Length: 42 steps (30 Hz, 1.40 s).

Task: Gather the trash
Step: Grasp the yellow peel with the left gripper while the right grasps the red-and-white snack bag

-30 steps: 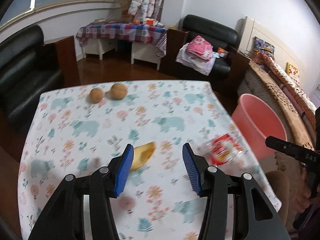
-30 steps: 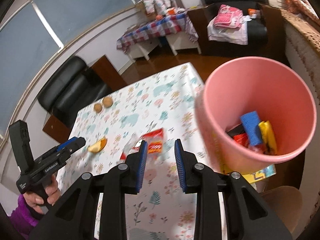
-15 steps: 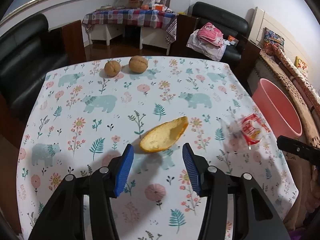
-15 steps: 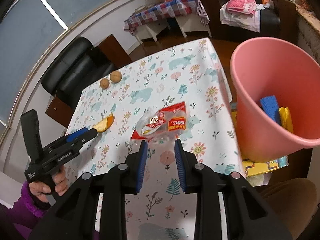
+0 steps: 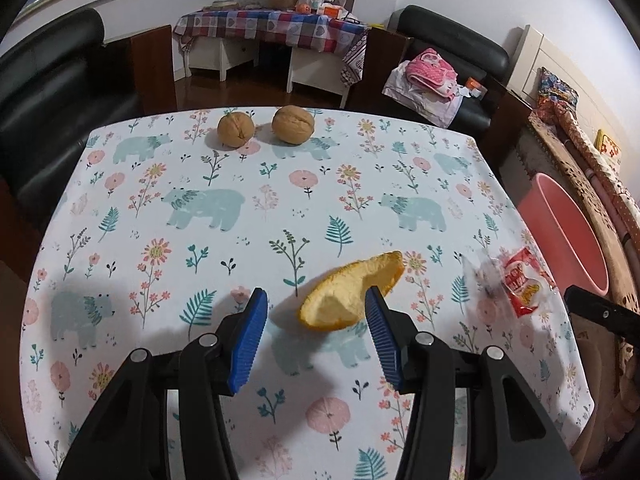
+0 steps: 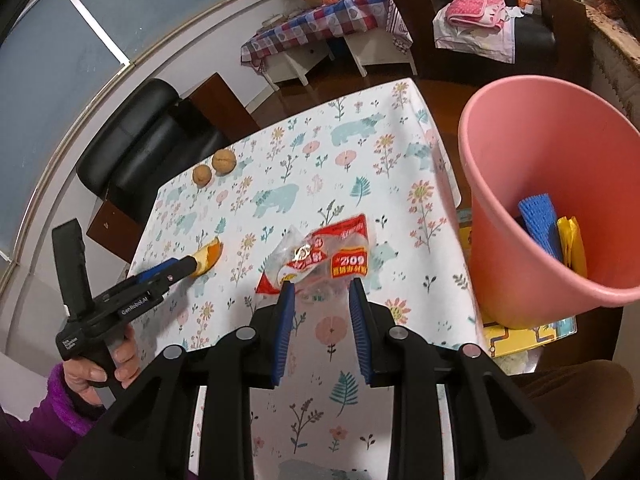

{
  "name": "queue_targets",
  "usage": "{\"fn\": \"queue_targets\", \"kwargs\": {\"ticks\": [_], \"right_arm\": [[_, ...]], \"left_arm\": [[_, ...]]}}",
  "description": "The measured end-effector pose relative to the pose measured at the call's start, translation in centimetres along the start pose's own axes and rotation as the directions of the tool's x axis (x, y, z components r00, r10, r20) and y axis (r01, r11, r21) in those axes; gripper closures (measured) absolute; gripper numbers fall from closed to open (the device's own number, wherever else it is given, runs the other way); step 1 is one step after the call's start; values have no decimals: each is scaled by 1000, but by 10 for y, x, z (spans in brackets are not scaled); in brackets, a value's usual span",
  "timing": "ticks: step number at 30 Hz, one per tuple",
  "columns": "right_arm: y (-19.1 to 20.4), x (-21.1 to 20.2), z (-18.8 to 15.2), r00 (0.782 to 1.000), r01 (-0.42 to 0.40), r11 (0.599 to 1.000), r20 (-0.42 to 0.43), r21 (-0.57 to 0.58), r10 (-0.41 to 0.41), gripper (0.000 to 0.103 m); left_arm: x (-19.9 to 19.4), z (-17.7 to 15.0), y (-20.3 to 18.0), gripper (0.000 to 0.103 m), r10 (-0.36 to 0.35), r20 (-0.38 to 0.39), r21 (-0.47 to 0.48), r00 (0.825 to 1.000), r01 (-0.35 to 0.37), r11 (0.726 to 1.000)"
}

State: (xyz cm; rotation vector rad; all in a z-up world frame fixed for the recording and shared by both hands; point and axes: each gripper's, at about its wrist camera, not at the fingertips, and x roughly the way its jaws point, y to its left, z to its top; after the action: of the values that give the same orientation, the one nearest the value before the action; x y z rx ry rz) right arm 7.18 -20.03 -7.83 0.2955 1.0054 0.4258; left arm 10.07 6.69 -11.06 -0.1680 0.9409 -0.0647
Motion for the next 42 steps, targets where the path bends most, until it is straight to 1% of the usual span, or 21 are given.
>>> {"fn": "queue_targets", "kwargs": {"ticks": [5,17,22,25,27,28,29,33,36,40,41,42], "right_arm": [[-2,1,4,1000,6,1000,9,9,-6,74],[-1,4,5,1000,10,1000,9,7,-10,75],[-2,4,5,1000,14,1000,14,7,-14,75],[-3,4,6,1000,15,1000,13,8,-15,75],[-3,4,6,1000,15,1000,14,9,-16,75],[-3,4,6,1000,16,1000,13,9,-16,75],[-4,3,6,1000,15,1000,13,9,-15,75],[-4,4,6,1000,17,1000,14,7,-17,75],[-4,4,6,1000,19,1000,14,8,-19,75],[-7,5,12,1000,19,1000,19,18,-20,74],[-8,5,14,1000,15,1000,23,26,-15,72],[-8,6,16,1000,14,999,25,29,-14,65]], "left_arm": [[5,-2,-2,53,-22,-6,-4,1000,22,1000],[8,-2,-5,53,-16,1,-3,1000,16,1000],[8,-2,-6,62,-14,3,-2,1000,14,1000],[8,-2,-7,71,-7,6,4,1000,7,1000],[8,-3,-7,80,-1,7,6,1000,1,1000],[8,-3,-7,82,-3,6,4,1000,3,1000],[7,-4,-6,87,-6,6,2,1000,6,1000],[2,-4,-6,95,-26,20,0,999,26,1000],[-4,-4,-7,97,-38,33,1,999,38,999],[-9,-2,-7,97,-44,39,3,998,44,999],[-9,-2,-8,97,-44,40,5,998,44,999],[-10,-3,-8,97,-47,40,6,998,46,999]]}}
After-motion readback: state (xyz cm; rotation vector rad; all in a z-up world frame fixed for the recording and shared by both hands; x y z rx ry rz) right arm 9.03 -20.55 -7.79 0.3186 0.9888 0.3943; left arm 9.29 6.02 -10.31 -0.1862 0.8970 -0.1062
